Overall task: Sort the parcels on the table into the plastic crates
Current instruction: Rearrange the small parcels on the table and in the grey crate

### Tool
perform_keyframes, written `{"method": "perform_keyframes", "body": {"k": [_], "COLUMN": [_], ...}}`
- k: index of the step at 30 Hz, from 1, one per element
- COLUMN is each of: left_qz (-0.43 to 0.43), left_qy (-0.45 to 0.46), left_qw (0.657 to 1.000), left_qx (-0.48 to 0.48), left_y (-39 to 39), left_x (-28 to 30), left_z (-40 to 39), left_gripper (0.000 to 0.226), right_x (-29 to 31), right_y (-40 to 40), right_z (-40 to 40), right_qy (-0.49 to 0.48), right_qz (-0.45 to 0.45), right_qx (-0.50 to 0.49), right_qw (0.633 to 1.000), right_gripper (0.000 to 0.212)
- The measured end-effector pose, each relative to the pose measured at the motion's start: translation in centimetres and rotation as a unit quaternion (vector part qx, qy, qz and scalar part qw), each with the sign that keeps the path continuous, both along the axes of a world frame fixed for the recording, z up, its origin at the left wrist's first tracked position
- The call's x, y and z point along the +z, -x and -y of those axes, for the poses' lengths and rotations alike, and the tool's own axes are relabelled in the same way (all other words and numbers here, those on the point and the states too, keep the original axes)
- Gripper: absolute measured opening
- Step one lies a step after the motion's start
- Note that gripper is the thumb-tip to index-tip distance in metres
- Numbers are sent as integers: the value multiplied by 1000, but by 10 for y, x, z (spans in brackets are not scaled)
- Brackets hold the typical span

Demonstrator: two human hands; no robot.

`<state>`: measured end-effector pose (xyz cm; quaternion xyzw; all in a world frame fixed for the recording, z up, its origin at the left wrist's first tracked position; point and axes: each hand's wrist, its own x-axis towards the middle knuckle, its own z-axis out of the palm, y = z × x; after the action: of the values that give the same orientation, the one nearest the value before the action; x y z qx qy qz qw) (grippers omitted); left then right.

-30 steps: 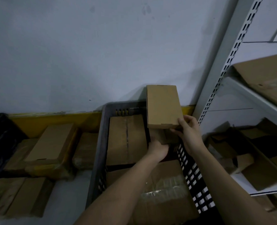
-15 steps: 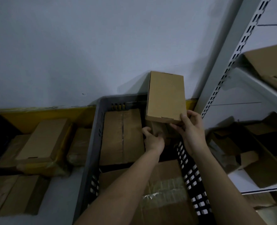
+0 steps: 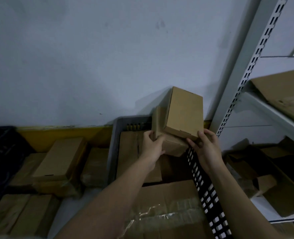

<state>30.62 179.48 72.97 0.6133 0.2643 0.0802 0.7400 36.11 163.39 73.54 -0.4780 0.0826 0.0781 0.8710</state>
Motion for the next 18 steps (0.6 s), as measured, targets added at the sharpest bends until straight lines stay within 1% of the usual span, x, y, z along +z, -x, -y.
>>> {"method": "perform_keyframes", "body": {"k": [3,5,7,10,12,14,16,18], "left_qz": [25,40,61,82,85,81,72,45], "left_qy": [-24,-22,-12,-1,7,19,28,32], "left_qw": [999,999,997,992,986,980,978,979], "left_qx": [11,27,53,100,141,180,193,194], "left_y": [24,42,61,94,118,140,161,177], "left_x": [15,27,37,48,50,46,39,30], "left_z": [-32,-54,-77,-113,-137,-160,-177,-187], "left_gripper": [49,48,45,46,44,48,49,50], "right_x": [12,19,25,30,33,34,32,29], "right_y": [6,12,20,32,41,50,61,73], "right_z": [-15,-31,-51,-84,-106,-127,-145,-160], "right_qy": [-24,-27,-17,1,-1,-9,-2,10], "right_qz": [8,24,42,59,60,49,36,26], "right_qx": [25,51,76,111,131,144,163,190], "right_qw": [999,998,996,992,990,988,986,981], "right_gripper": [27,28,29,30,28,28,27,20]}}
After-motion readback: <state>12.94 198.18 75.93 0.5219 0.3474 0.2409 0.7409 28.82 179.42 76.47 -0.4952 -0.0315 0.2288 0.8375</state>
